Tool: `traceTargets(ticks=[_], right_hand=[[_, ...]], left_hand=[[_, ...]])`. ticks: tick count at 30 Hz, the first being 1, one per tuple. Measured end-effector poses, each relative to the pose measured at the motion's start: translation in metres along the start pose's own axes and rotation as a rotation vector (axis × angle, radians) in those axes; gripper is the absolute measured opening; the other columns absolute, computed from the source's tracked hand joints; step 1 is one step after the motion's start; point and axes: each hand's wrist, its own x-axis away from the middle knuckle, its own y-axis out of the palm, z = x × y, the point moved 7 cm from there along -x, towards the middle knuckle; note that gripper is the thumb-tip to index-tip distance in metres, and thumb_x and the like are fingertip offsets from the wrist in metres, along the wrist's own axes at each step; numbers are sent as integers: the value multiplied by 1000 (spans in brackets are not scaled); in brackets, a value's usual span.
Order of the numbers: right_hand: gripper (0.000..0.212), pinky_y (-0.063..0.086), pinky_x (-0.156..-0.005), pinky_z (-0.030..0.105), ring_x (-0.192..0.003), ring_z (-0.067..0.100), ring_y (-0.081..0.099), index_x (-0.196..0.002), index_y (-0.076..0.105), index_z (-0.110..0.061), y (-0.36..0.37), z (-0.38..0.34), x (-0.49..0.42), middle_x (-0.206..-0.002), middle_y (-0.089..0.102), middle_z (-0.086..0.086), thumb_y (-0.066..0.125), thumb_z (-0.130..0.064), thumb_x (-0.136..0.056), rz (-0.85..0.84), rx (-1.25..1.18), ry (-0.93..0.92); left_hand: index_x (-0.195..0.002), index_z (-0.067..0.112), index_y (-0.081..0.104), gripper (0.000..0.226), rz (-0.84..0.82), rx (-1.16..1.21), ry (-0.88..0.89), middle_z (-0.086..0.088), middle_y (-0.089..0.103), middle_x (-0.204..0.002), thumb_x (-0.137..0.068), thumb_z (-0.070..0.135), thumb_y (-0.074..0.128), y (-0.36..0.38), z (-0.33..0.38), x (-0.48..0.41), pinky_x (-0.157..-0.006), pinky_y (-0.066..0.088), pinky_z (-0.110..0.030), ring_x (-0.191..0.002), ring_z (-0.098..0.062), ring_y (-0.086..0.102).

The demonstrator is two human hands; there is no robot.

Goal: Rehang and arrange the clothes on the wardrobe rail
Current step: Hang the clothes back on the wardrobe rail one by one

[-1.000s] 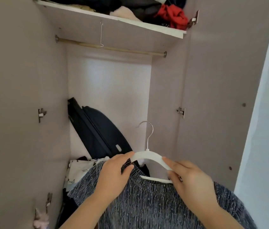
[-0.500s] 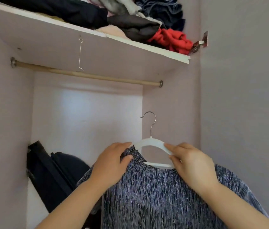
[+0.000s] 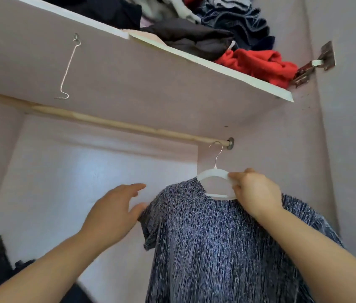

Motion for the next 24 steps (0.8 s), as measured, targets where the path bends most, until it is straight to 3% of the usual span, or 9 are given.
traceTargets(ticks=[7,12,18,24], right_hand=[[27,48,-64,30,-70,26,51,-106,63,-23,32,24,-89,-84,46,1,44,-10,-91,78,50,58],[30,51,-69,34,-80,28,58,-117,57,-18,49,34,-123,-90,50,3,41,-12,-93,54,74,116],[32,50,-74,34,-91,29,62,-115,60,-16,69,38,-143,-101,57,5,44,-7,-89,27,91,154],[36,50,-69,34,-89,27,62,-113,59,-19,101,35,-133,-100,54,3,49,-1,-84,-52,93,127]], left_hand=[[-133,36,41,44,84,-44,-15,12,55,-117,-90,37,51,20,-23,-46,-85,39,-24,-106,-8,51],[-133,39,40,44,98,-62,8,16,53,-116,-90,39,51,29,-29,-65,-79,36,-21,-103,-6,51],[-133,39,40,44,107,-86,18,16,53,-115,-90,39,50,36,-37,-76,-77,35,-20,-102,-6,51],[-133,40,39,44,90,-108,16,17,52,-115,-90,40,50,44,-46,-76,-79,36,-20,-103,-4,51]])
